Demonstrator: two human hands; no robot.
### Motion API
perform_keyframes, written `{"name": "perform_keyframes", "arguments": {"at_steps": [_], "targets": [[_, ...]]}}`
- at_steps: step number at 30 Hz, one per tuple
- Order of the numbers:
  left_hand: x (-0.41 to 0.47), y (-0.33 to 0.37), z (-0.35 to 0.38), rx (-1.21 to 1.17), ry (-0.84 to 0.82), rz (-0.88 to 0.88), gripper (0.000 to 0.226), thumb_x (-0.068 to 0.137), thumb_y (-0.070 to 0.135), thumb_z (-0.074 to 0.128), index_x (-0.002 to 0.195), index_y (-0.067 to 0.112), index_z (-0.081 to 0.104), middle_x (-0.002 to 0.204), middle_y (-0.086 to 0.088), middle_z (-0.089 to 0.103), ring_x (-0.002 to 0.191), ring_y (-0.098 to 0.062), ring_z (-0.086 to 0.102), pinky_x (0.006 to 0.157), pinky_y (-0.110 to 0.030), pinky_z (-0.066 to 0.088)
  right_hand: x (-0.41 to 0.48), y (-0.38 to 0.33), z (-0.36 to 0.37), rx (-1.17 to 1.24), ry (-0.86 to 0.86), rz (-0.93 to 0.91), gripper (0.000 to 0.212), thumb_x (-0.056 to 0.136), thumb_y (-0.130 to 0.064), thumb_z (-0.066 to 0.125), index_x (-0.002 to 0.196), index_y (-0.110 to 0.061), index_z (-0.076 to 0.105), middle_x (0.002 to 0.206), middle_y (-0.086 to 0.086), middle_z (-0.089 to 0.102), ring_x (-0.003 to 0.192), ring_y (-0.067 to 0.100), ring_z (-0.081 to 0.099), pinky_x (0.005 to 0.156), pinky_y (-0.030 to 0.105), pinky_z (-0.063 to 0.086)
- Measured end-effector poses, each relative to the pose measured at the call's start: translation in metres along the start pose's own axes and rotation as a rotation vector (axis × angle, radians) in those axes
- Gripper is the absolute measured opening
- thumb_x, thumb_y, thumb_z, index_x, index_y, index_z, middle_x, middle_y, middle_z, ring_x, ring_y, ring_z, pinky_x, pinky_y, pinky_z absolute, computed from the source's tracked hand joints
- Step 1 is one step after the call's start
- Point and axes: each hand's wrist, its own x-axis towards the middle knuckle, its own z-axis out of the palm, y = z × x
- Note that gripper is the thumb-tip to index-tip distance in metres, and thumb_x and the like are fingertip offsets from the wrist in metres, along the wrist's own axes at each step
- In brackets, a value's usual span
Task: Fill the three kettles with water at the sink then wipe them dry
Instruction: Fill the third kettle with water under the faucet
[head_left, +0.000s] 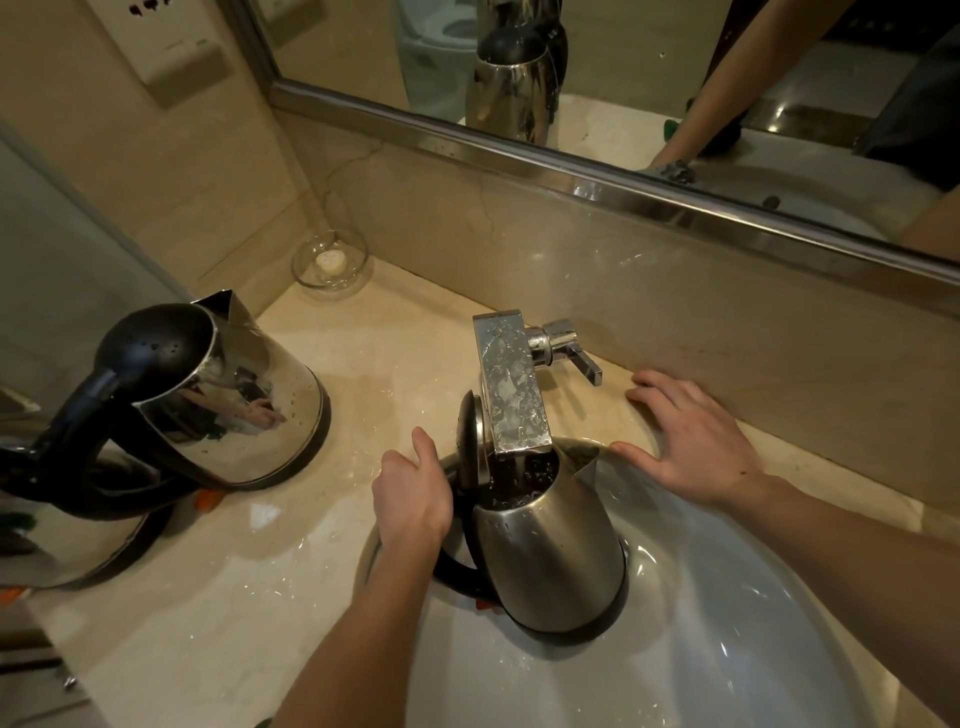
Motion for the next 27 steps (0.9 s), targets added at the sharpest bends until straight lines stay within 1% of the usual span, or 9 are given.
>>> {"name": "perform_keyframes", "arguments": {"at_steps": [4,7,11,15,18,27], "targets": [[0.0008,-0.0015,0.0003,0.000,0.002,0.001,0.061,0.102,0.053,0.023,0.114,0.002,0.054,0.099,-0.012,0.057,0.089,-0.028,0.055,0.078,-0.038,0.040,0.0002,-0.0003,0.0007,0.009,0.015,0.002,0.079,0.082,-0.077,0.036,0.132,-0.019,0.052,0.145,-0.002,0.044,0.126,0.022,0.042,0.107,0.037,0.035],[0.0018,-0.0023,0.0010,-0.004,0.002,-0.003,0.060,0.101,0.053,0.023,0.110,0.002,0.054,0.091,-0.009,0.055,0.086,-0.027,0.055,0.077,-0.038,0.040,0.0000,0.0005,0.0011,0.006,0.010,0.001,0.079,0.082,-0.078,0.036,0.133,-0.019,0.051,0.145,-0.002,0.043,0.127,0.021,0.041,0.107,0.037,0.035],[0.0016,-0.0020,0.0016,0.002,0.012,0.003,0.061,0.102,0.053,0.023,0.111,0.002,0.054,0.096,-0.012,0.057,0.087,-0.027,0.056,0.077,-0.038,0.041,0.0000,0.0007,0.0009,0.005,0.007,0.003,0.080,0.082,-0.078,0.035,0.134,-0.020,0.050,0.146,-0.003,0.041,0.127,0.021,0.040,0.108,0.037,0.034],[0.0032,-0.0031,0.0026,0.002,0.006,0.001,0.061,0.101,0.054,0.023,0.110,0.002,0.055,0.094,-0.011,0.057,0.086,-0.026,0.056,0.078,-0.039,0.043,0.0005,0.0006,0.0012,0.006,-0.003,0.007,0.081,0.081,-0.079,0.033,0.135,-0.020,0.049,0.147,-0.004,0.040,0.129,0.021,0.039,0.108,0.038,0.034],[0.0057,-0.0051,0.0035,0.000,0.000,-0.006,0.062,0.099,0.055,0.023,0.109,0.003,0.056,0.093,-0.010,0.058,0.086,-0.027,0.057,0.079,-0.042,0.046,0.0005,0.0007,0.0018,0.014,0.012,0.003,0.081,0.081,-0.079,0.034,0.133,-0.020,0.052,0.145,-0.003,0.043,0.127,0.021,0.041,0.107,0.037,0.035],[0.0044,-0.0044,0.0030,-0.002,0.005,0.004,0.061,0.100,0.054,0.024,0.110,0.002,0.055,0.095,-0.013,0.059,0.085,-0.027,0.057,0.077,-0.040,0.044,0.0007,0.0017,0.0026,0.008,0.008,0.001,0.080,0.082,-0.078,0.035,0.134,-0.020,0.051,0.146,-0.003,0.042,0.127,0.021,0.042,0.107,0.037,0.036]]}}
